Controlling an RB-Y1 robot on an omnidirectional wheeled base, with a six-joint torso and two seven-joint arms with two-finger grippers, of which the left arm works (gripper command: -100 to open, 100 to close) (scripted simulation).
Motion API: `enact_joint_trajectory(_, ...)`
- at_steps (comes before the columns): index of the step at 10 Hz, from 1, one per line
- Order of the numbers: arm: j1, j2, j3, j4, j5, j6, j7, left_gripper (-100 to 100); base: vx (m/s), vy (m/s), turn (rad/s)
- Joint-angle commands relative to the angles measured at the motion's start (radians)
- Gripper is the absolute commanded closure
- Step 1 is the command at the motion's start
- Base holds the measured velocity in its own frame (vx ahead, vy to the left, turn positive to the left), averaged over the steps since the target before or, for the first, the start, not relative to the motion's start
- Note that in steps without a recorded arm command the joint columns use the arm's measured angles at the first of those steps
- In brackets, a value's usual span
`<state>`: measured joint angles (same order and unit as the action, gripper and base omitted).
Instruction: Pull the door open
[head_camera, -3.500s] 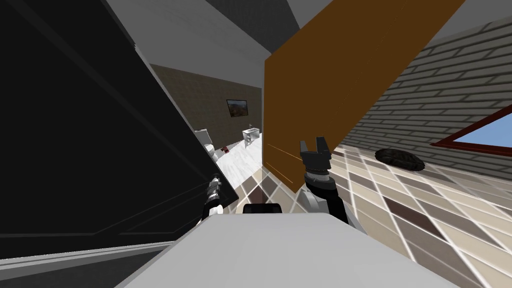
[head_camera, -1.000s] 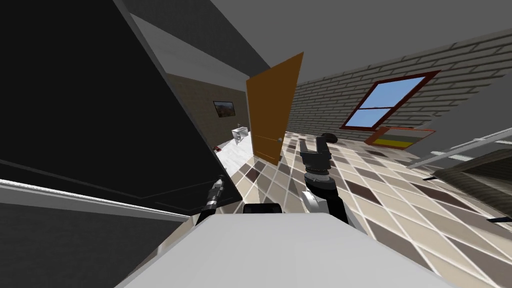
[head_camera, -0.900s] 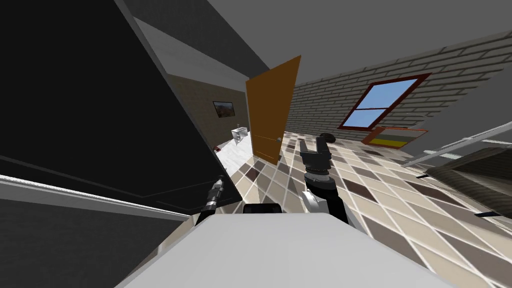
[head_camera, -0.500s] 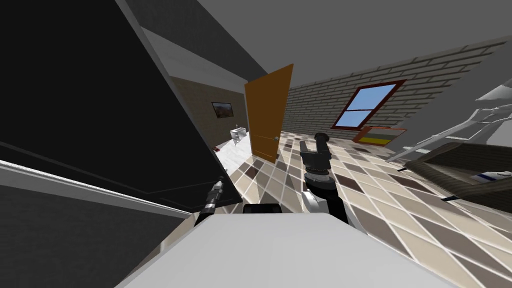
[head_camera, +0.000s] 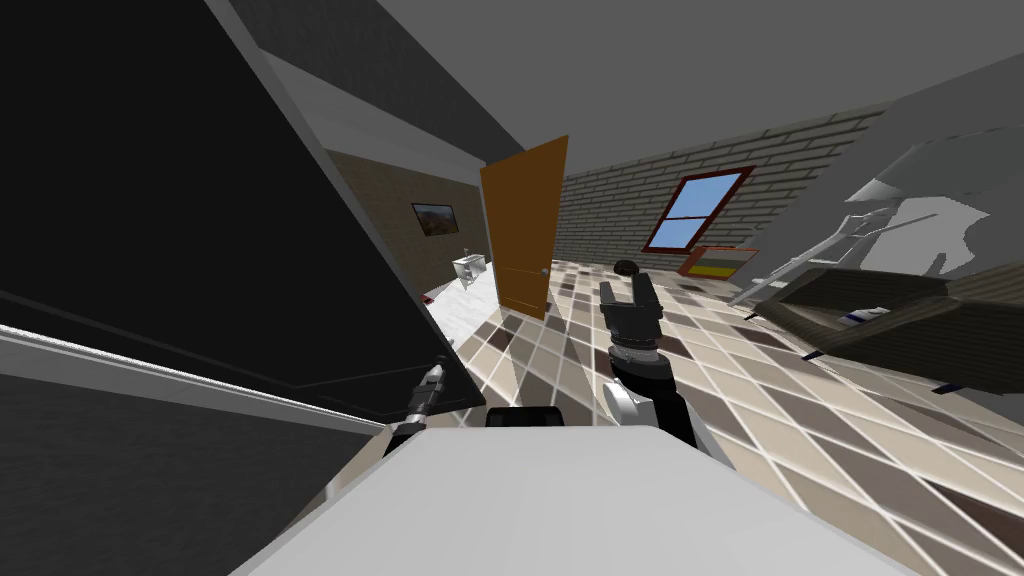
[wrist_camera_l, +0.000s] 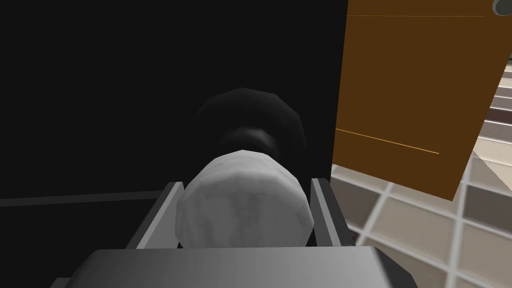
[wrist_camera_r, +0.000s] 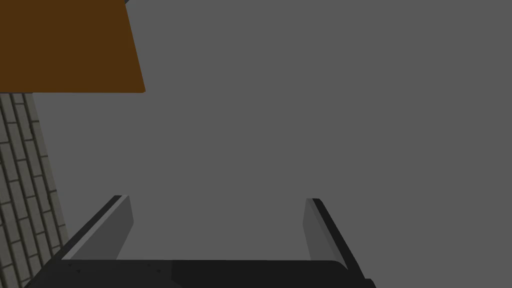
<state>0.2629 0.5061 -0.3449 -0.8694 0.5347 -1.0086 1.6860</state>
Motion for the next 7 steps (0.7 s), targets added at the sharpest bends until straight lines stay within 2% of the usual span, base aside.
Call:
enact_joint_trajectory(1,0.009,0.013,-0.012,0.008,-0.007,-0.027,0.019,100,-0.238,0.017,-0.127)
enact_joint_trajectory(4,0.023,0.033,-0.032,0.017,-0.018,-0.061,0.044,100,-0.201,0.039,-0.11)
enact_joint_trajectory(5,0.023,0.029,-0.028,0.009,-0.016,-0.046,0.035,100,-0.093,0.012,-0.025)
enact_joint_trajectory(6,0.029,0.035,-0.038,0.02,-0.022,-0.065,0.047,100,-0.136,0.055,-0.128)
enact_joint_trajectory(7,0.03,0.037,-0.041,0.023,-0.024,-0.07,0.05,100,-0.199,0.04,-0.149)
